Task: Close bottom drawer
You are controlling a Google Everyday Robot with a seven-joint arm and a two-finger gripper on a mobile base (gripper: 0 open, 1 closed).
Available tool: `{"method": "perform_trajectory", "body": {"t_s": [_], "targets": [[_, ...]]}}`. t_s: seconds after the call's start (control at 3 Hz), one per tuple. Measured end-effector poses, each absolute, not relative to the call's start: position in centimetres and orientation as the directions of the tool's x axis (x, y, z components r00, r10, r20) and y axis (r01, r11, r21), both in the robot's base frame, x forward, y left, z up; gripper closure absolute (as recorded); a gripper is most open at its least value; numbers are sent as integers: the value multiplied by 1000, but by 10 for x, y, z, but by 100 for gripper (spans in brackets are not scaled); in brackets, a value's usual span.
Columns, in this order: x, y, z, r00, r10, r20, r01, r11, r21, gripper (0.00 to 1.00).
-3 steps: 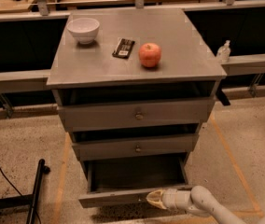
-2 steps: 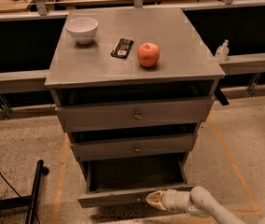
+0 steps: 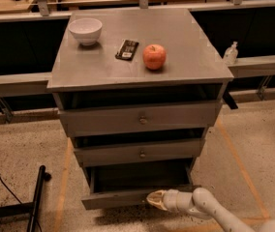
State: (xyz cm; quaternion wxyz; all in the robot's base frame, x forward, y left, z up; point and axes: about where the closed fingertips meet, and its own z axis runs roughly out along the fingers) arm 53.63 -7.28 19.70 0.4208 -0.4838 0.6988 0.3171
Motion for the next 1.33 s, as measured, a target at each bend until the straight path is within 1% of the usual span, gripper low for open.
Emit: {"method": "perform_trajectory", "body": {"t_s": [0.33, 1.33], "targets": [[562, -56, 206, -148, -393, -908, -939, 344, 5, 100], [581, -50, 208, -139, -385, -912, -930, 367, -13, 100]]}}
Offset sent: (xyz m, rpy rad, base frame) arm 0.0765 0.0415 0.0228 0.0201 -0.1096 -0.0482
